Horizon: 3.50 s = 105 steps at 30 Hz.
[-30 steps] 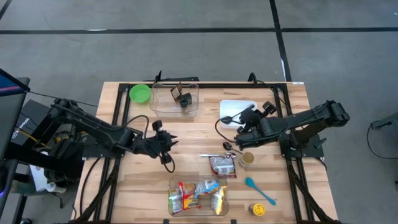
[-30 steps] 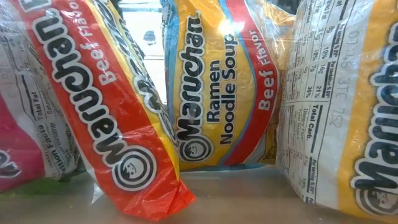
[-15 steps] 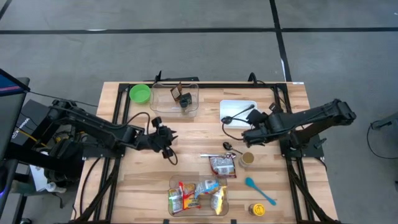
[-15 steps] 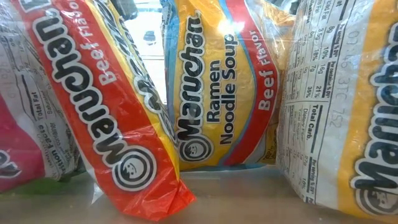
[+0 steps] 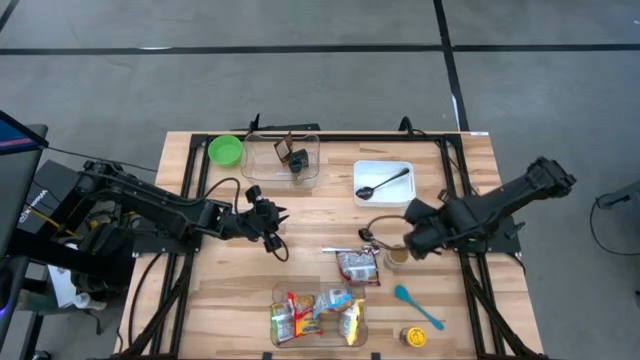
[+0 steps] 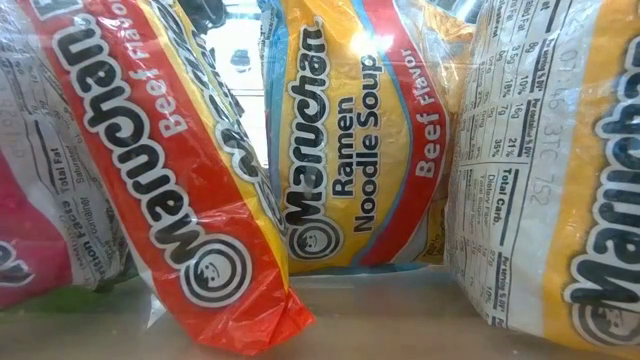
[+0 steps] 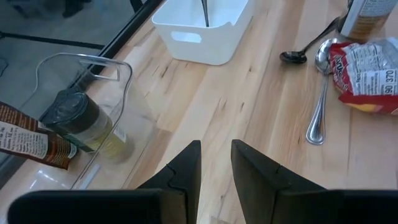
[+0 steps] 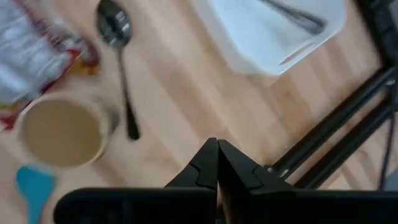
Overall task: Pick & Place Food Item
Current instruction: Put the gold seasoning bottle into the top transparent bin
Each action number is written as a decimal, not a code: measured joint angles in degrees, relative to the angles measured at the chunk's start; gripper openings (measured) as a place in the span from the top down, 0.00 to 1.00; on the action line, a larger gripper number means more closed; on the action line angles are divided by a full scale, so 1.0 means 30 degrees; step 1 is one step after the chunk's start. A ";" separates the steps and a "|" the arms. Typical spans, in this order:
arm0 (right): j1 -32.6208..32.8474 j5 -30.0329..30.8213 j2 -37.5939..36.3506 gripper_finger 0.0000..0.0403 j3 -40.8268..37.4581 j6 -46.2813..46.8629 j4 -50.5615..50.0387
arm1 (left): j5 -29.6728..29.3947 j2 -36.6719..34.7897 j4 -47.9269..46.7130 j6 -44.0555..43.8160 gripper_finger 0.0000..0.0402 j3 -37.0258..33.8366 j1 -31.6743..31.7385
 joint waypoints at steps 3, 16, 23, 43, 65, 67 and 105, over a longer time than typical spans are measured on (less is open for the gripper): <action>0.1351 -0.0329 -0.0175 1.00 -0.0007 0.1455 -0.0052 | 0.0004 0.0000 0.0164 0.0000 0.80 0.0002 0.0000; 0.7218 0.4084 -0.0348 1.00 -0.0004 0.6358 -0.0039 | -0.0004 0.0000 0.1236 0.0000 0.80 0.0002 0.0000; 0.8585 0.4632 -0.0348 1.00 -0.0002 0.5556 0.1972 | -0.0004 0.0000 0.1782 0.0000 0.80 0.0002 0.0000; 0.9492 -0.0087 -0.0341 1.00 -0.3251 0.6625 0.7029 | -0.0004 0.0000 0.1798 0.0014 0.80 0.0002 -0.0007; 0.9554 -0.1036 -0.0348 1.00 -0.8766 0.7437 1.3559 | -0.0011 0.0000 0.1798 0.0007 0.80 0.0002 -0.0007; 0.9554 -0.1023 -0.0348 1.00 -0.9232 0.7444 1.4081 | -0.0008 0.0000 0.1798 0.0007 0.80 0.0002 -0.0009; 0.6927 -0.0490 -0.0348 0.28 -1.0350 0.7444 1.6037 | -0.0005 0.0000 0.1795 0.0004 0.80 0.0002 -0.0007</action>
